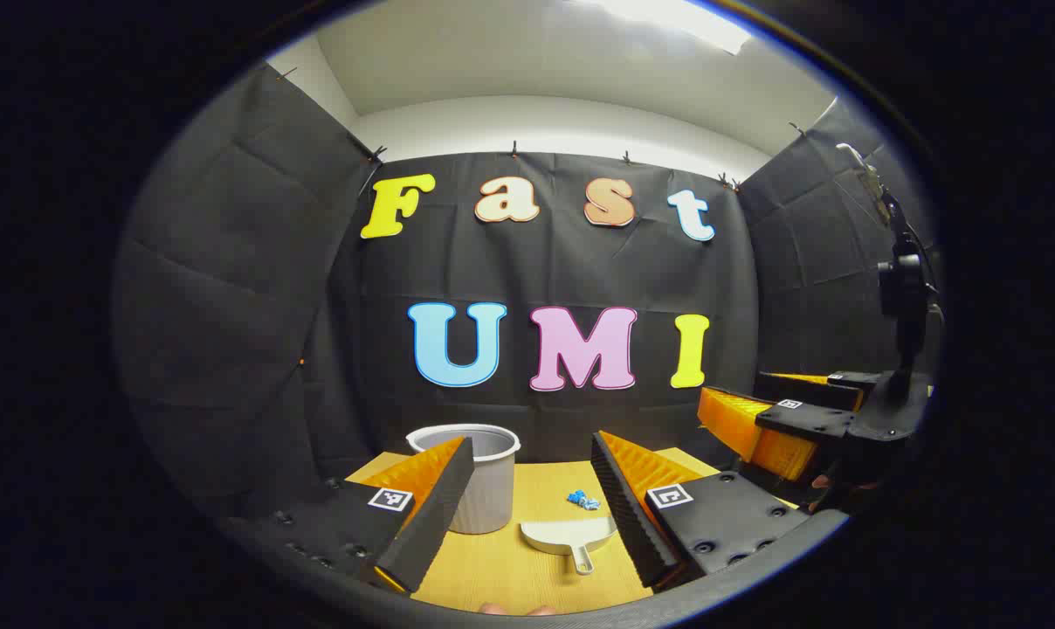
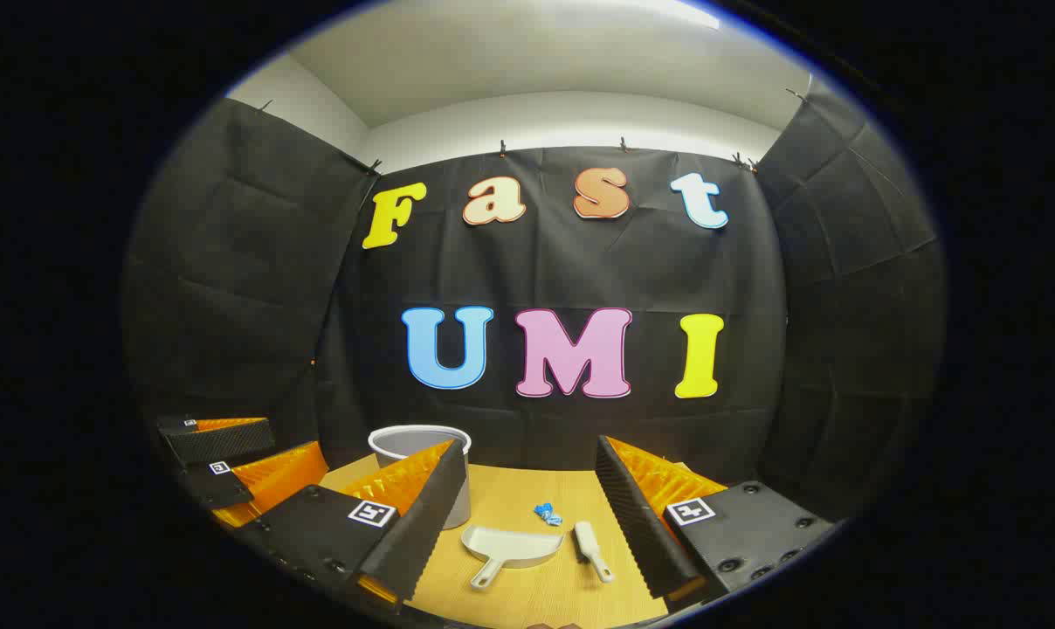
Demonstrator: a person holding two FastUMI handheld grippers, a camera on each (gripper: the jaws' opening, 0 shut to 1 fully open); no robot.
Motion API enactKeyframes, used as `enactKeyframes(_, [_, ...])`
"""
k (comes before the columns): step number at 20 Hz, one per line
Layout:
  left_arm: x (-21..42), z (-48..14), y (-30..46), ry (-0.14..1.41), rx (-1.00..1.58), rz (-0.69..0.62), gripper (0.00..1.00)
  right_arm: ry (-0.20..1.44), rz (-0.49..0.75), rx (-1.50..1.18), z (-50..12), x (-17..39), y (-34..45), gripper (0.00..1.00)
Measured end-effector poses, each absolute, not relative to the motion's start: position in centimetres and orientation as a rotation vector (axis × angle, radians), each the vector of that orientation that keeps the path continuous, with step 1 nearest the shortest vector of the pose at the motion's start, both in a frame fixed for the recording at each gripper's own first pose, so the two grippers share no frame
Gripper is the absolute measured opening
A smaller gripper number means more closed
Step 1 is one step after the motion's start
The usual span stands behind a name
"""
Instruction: Pick up the small broom and dustpan from the desktop, sweep the trash into the dustpan with the broom, and then empty the trash into the garbage bin.
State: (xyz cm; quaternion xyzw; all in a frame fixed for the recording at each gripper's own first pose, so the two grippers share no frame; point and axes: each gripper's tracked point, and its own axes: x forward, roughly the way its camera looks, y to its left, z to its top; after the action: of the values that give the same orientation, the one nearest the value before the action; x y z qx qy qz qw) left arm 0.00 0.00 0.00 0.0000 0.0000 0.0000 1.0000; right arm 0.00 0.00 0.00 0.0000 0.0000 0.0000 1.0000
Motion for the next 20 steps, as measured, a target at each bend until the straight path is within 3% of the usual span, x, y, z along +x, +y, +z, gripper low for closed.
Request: enactKeyframes(20, [0.6,0.1,-0.8,0.020,-0.043,0.014,0.78,0.019,-0.001,-0.022,-0.3,1.8,-0.6,0.96])
